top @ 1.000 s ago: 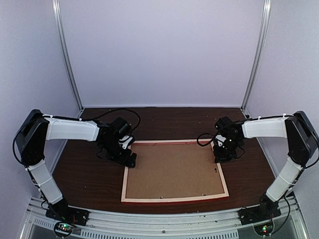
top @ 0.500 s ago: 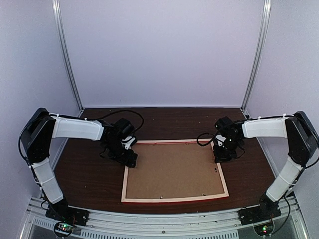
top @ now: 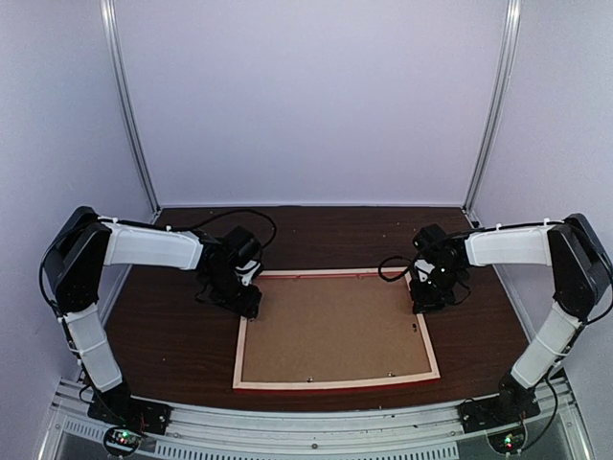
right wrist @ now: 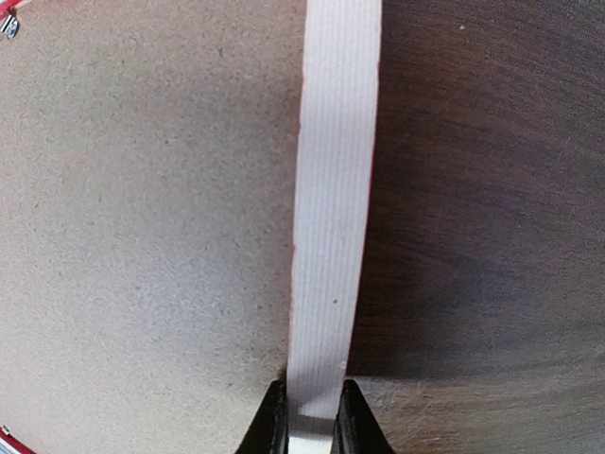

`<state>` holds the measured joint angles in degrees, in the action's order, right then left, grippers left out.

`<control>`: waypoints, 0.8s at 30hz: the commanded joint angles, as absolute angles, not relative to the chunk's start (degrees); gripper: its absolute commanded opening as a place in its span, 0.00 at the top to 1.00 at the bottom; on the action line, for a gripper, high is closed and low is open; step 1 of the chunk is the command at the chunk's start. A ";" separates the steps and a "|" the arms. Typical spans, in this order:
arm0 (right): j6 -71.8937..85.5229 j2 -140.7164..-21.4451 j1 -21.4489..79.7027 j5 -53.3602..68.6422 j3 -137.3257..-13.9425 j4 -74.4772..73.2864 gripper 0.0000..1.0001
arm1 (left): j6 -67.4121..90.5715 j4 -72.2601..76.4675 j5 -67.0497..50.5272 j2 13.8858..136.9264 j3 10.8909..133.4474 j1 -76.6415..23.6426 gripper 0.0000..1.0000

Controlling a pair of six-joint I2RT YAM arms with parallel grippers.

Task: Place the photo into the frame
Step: Press the fastener onto the backboard.

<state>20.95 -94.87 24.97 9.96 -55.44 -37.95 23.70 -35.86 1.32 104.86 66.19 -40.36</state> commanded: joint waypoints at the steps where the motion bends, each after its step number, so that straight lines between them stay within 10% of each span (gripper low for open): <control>1: 18.98 -94.50 24.76 9.77 -54.60 -38.41 0.99 | 26.53 -35.53 3.34 106.42 66.47 -40.34 0.45; 24: 18.90 -94.14 24.75 10.14 -54.83 -38.52 0.99 | 29.88 -37.42 0.19 102.10 60.21 -40.34 0.57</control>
<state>20.91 -94.85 24.97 10.02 -55.33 -37.76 29.61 -32.82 -0.08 102.52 62.24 -40.34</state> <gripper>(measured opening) 0.148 0.400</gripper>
